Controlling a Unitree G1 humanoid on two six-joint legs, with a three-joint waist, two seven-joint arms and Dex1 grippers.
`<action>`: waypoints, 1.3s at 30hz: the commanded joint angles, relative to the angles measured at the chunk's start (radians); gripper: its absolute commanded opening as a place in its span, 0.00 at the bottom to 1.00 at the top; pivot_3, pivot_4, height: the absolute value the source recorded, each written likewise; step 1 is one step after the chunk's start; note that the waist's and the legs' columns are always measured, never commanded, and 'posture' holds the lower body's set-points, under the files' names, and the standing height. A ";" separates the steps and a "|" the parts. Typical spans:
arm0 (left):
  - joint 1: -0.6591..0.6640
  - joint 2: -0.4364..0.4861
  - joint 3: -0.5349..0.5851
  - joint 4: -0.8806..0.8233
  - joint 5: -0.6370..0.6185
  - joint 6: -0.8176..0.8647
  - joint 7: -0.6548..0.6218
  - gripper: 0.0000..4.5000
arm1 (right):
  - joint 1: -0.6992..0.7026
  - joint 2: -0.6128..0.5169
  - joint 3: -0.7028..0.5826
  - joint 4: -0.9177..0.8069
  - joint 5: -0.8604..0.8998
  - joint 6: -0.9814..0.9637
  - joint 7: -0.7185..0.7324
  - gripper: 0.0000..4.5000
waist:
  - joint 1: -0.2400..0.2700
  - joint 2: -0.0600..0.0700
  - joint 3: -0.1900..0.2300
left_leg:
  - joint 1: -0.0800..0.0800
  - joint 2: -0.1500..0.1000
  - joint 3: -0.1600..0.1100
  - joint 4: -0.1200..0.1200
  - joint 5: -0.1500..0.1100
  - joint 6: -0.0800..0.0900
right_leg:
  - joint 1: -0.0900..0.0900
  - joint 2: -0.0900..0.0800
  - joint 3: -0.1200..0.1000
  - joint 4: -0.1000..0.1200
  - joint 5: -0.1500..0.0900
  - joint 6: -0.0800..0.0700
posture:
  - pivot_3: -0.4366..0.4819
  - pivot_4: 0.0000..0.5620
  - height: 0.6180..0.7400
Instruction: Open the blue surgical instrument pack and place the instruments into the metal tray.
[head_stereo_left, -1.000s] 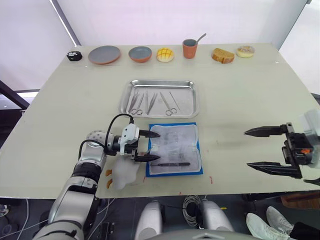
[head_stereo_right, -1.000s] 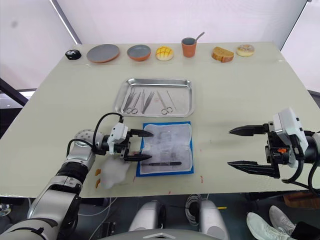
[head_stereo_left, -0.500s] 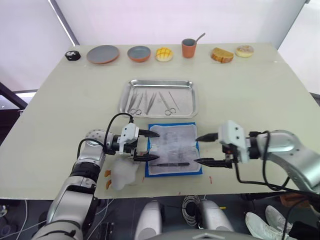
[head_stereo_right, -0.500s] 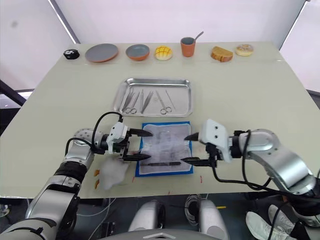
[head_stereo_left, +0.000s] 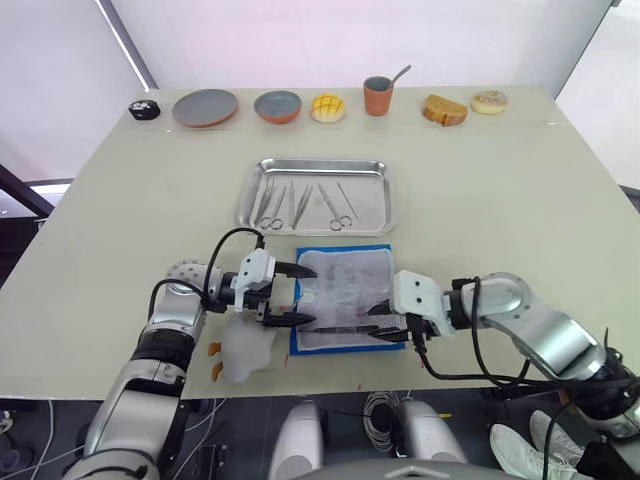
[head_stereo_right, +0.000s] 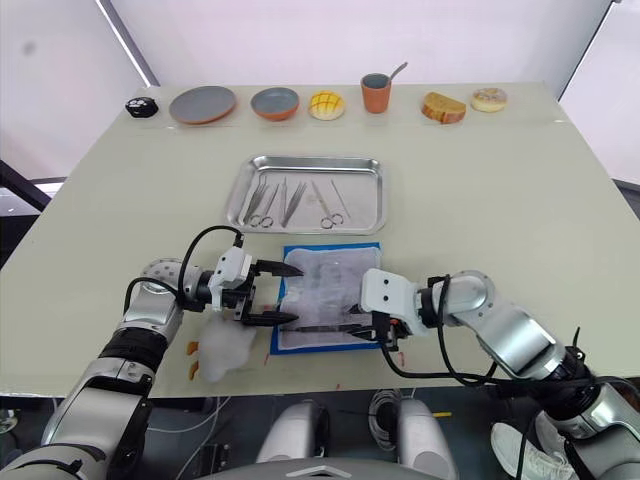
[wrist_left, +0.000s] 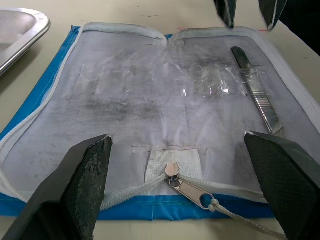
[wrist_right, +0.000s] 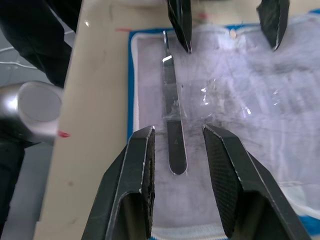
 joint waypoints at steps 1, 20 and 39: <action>0.027 0.021 -0.017 0.038 0.028 0.009 -0.046 1.00 | -0.009 0.012 0.001 -0.001 -0.027 -0.025 0.005 0.35 | 0.000 0.000 0.000 | 0.000 0.000 0.000 0.000 0.000 0.000 | 0.000 0.000 0.000 0.000 0.000 0.000 | 0.48 0.27 1.00; 0.018 0.018 -0.015 0.078 0.038 -0.017 -0.041 1.00 | 0.027 0.060 0.112 0.073 -0.173 0.002 0.003 0.35 | -0.001 0.000 -0.001 | 0.001 0.000 0.000 0.000 0.000 0.000 | 0.000 0.001 0.000 0.001 0.000 0.000 | 0.48 0.27 1.00; -0.005 -0.006 -0.020 0.111 0.044 -0.041 -0.032 1.00 | -0.047 0.034 0.055 0.075 -0.161 0.020 0.075 0.00 | 0.003 -0.001 -0.009 | 0.002 0.001 0.000 0.000 0.000 0.000 | 0.002 0.001 0.000 0.001 0.000 0.000 | 0.48 0.27 1.00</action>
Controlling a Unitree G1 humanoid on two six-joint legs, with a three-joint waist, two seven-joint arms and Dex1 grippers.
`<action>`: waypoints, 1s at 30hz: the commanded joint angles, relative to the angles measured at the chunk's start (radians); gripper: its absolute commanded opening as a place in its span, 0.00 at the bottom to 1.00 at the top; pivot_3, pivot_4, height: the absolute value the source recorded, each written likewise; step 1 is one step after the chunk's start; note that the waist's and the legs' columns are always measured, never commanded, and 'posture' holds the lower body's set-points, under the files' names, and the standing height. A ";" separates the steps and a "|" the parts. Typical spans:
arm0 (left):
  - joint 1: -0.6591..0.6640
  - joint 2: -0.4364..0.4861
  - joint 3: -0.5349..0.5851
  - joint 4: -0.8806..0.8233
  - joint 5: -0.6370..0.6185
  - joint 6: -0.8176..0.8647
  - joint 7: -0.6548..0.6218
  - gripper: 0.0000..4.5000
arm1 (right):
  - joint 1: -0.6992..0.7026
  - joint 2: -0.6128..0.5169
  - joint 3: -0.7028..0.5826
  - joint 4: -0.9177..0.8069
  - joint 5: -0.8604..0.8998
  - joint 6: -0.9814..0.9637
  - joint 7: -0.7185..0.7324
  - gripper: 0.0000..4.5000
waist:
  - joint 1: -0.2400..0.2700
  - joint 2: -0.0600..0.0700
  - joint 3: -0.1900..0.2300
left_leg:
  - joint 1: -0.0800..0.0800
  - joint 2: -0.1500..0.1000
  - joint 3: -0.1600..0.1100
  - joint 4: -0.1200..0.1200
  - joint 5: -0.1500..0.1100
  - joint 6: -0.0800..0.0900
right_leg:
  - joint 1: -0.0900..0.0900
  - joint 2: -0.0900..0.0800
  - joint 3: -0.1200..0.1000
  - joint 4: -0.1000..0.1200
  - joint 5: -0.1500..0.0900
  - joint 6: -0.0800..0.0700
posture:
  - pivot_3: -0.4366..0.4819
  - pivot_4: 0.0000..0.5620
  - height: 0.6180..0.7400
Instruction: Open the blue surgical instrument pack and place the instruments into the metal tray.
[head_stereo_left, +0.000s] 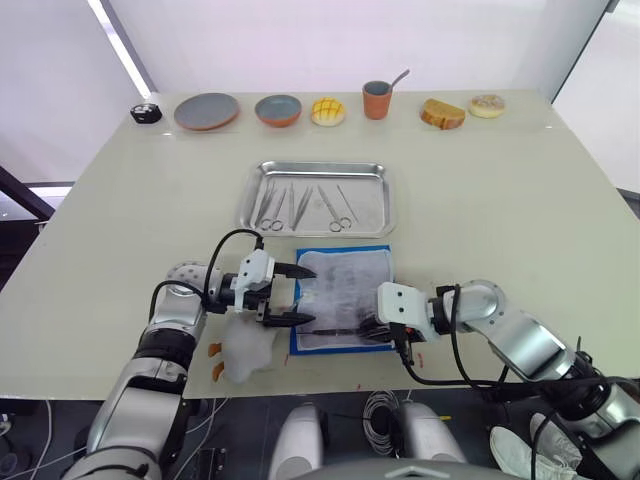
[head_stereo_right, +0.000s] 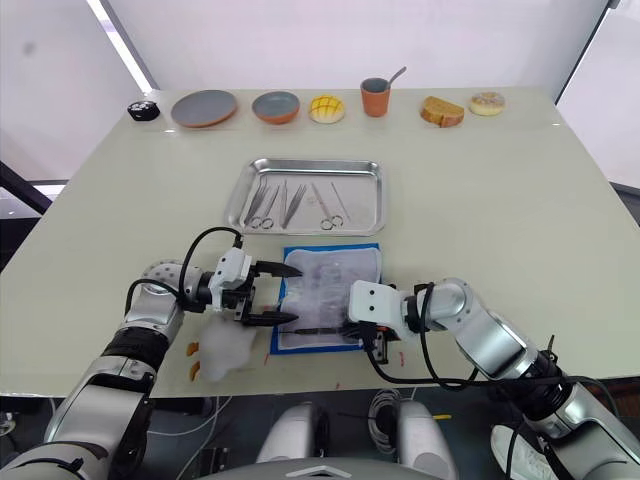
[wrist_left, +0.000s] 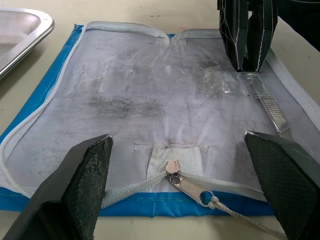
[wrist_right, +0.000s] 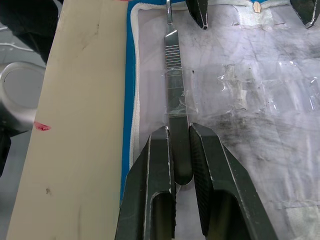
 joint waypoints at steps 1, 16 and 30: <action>0.011 0.005 -0.018 0.046 0.045 -0.004 -0.030 1.00 | -0.039 -0.045 -0.006 -0.030 -0.014 0.048 0.035 0.00 | 0.000 0.000 0.000 | 0.000 0.000 0.000 0.000 0.000 0.000 | 0.000 0.000 0.000 0.000 0.000 0.000 | 0.48 0.27 1.00; -0.009 -0.014 -0.023 0.070 0.058 -0.016 -0.013 1.00 | -0.120 -0.173 -0.036 -0.095 -0.016 0.093 0.120 0.00 | 0.003 0.001 0.001 | -0.001 0.000 0.000 0.001 0.000 0.000 | 0.000 -0.001 0.000 0.000 0.000 0.000 | 0.48 0.27 1.00; -0.014 -0.028 -0.020 0.081 0.065 -0.028 -0.001 1.00 | -0.116 -0.339 -0.134 -0.092 0.005 0.069 0.184 0.00 | 0.002 0.001 0.001 | -0.002 0.000 0.000 0.001 0.000 0.000 | -0.001 -0.001 0.000 0.000 0.000 0.000 | 0.48 0.27 1.00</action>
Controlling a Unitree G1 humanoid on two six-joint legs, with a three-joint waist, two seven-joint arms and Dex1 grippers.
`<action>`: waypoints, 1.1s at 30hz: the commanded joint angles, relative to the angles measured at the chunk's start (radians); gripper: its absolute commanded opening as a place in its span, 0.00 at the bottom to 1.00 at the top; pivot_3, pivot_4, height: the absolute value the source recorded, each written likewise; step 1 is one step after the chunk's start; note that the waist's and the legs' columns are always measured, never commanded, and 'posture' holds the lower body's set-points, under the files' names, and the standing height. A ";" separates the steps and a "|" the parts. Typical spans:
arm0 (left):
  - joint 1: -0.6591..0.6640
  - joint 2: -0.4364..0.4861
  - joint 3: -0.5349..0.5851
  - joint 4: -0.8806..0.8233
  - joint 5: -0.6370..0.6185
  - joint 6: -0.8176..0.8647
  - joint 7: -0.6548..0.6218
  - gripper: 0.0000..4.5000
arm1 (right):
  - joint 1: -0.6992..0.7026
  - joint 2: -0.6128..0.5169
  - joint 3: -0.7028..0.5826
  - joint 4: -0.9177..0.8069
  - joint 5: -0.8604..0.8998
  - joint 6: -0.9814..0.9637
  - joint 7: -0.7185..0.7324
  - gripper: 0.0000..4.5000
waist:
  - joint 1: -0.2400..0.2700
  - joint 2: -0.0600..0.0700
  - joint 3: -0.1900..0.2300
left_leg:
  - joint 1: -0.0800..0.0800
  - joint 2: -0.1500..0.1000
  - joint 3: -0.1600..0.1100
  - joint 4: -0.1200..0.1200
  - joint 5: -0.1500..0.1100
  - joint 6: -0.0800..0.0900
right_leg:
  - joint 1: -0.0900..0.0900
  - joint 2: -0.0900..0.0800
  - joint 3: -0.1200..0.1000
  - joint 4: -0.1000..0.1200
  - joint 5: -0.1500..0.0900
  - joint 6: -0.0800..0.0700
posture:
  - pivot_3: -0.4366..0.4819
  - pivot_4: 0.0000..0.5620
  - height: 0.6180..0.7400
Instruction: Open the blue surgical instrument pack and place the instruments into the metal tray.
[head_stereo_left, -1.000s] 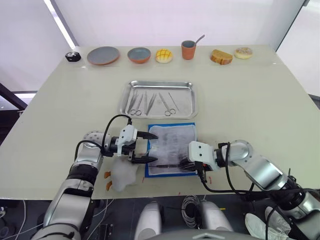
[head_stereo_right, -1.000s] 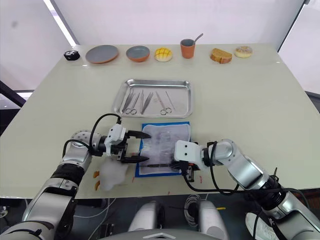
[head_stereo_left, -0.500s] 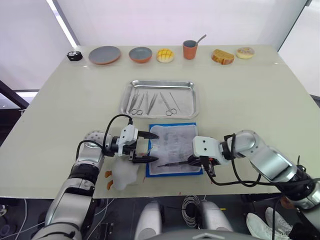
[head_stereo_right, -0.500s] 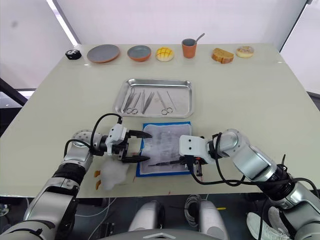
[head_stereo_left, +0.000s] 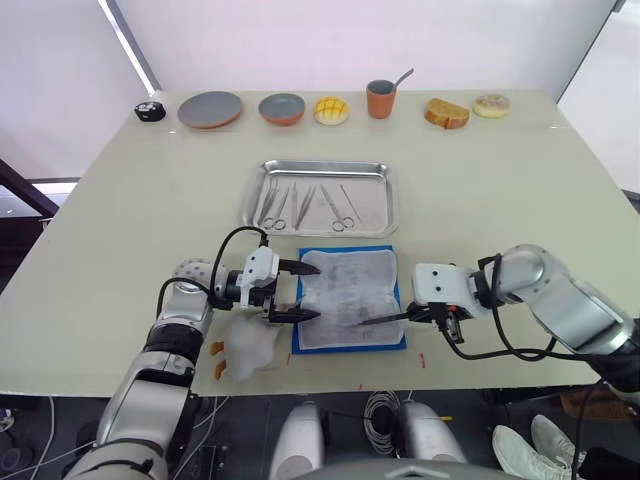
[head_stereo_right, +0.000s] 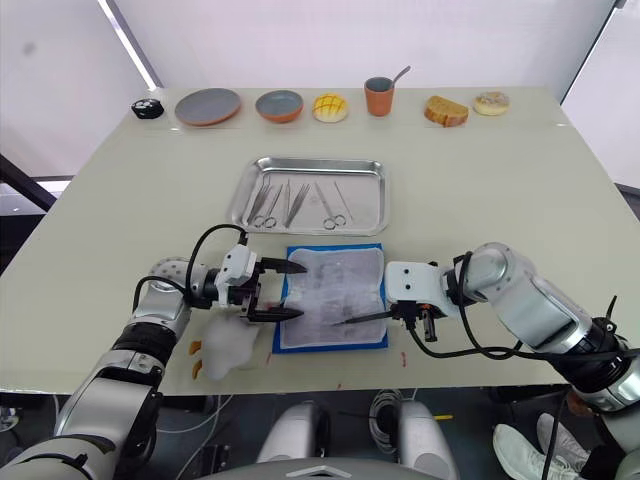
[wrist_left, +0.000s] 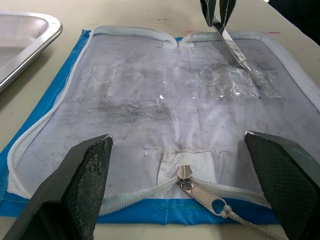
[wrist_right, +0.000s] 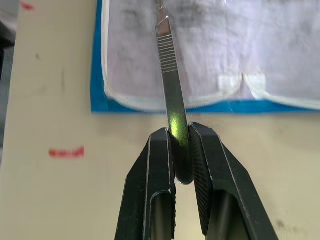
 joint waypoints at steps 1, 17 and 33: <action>0.020 0.001 -0.022 0.034 0.054 -0.001 -0.004 1.00 | 0.000 -0.055 -0.089 -0.010 0.012 -0.027 0.024 0.00 | -0.001 0.000 0.000 | 0.000 0.000 0.000 0.000 0.000 0.000 | 0.000 0.000 0.000 0.000 0.000 0.000 | 0.48 0.27 1.00; 0.025 -0.035 -0.011 0.022 0.060 0.001 0.034 1.00 | -0.251 0.183 -0.400 0.162 0.276 0.288 -0.200 0.00 | 0.009 0.003 0.001 | -0.001 0.000 0.000 0.000 0.000 0.000 | 0.000 -0.001 0.000 -0.001 0.000 0.000 | 0.48 0.27 1.00; 0.049 -0.056 0.010 0.029 0.074 -0.018 0.076 1.00 | -0.482 0.759 -0.501 0.864 0.116 0.165 -0.841 0.00 | 0.000 0.008 0.000 | -0.001 -0.002 0.001 -0.001 0.000 0.000 | -0.001 -0.002 0.001 0.001 0.000 0.000 | 0.48 0.27 1.00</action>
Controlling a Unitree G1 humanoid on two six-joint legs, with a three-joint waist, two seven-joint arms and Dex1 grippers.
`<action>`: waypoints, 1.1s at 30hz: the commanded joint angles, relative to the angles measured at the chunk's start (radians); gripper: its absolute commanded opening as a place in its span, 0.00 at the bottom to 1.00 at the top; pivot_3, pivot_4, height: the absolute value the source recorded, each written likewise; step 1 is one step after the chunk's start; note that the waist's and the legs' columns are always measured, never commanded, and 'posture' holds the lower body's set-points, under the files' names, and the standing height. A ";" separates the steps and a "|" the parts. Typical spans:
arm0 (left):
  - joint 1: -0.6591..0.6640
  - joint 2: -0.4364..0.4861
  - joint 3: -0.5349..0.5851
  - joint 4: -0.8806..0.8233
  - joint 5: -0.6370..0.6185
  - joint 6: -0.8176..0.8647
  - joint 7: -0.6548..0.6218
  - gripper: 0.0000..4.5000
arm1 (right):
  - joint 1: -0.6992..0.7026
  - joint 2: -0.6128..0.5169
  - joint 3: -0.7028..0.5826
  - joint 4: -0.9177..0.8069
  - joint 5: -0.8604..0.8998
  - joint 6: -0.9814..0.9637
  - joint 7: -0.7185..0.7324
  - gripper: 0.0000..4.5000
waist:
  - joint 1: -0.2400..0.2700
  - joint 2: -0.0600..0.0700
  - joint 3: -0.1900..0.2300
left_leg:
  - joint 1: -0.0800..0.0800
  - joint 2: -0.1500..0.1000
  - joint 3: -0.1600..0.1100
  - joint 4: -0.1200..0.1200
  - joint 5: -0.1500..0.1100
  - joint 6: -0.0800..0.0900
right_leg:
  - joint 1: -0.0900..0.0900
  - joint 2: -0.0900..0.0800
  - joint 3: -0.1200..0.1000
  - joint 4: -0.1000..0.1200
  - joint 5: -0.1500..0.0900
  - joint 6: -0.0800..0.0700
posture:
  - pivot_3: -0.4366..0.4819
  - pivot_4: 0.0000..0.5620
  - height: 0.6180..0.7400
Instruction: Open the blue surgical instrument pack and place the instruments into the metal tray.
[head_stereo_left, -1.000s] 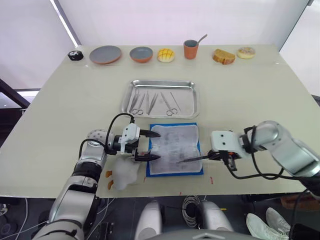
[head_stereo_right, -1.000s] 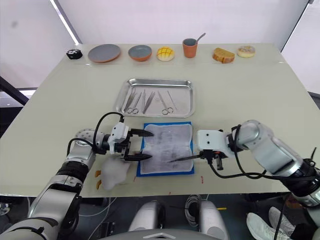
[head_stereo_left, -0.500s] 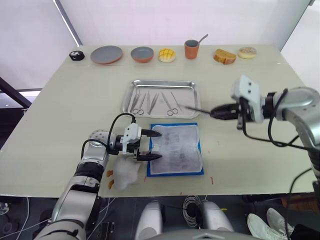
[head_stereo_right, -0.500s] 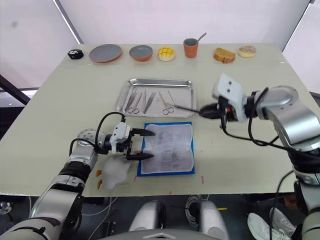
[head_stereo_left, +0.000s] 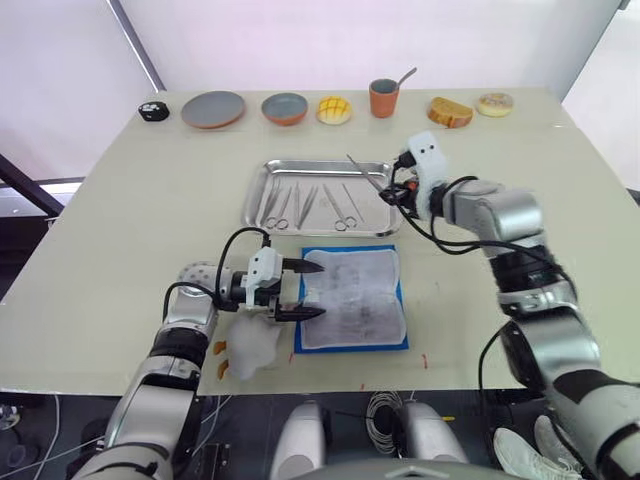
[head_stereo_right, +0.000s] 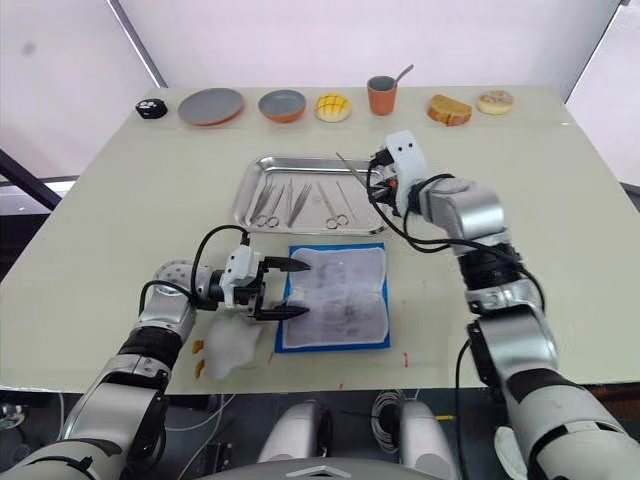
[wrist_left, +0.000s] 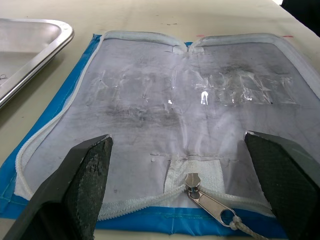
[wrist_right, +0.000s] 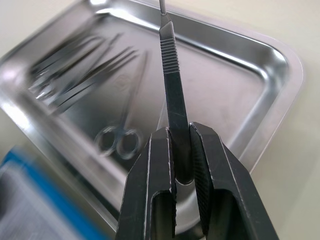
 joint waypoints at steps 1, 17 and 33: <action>0.026 -0.019 -0.026 0.046 0.050 -0.009 0.033 1.00 | -0.055 0.045 -0.044 0.065 -0.017 -0.075 -0.084 0.00 | 0.000 0.000 0.000 | 0.000 0.000 0.000 0.000 0.000 0.000 | 0.000 0.000 0.000 0.000 0.000 0.000 | 0.48 0.27 1.00; 0.066 -0.016 -0.017 0.005 0.045 -0.007 0.042 1.00 | -0.038 0.133 -0.049 0.154 -0.040 -0.129 -0.134 0.00 | -0.004 0.002 -0.001 | 0.000 -0.001 0.000 -0.001 0.000 0.000 | 0.000 -0.001 0.000 0.000 0.000 0.000 | 0.48 0.27 1.00; 0.085 -0.008 -0.017 -0.027 0.039 0.011 0.048 1.00 | -0.027 0.141 -0.046 0.214 -0.056 -0.166 -0.119 0.00 | -0.006 0.002 -0.001 | 0.000 -0.001 0.000 -0.001 0.000 0.000 | 0.000 -0.001 0.000 -0.001 0.000 0.000 | 0.48 0.27 1.00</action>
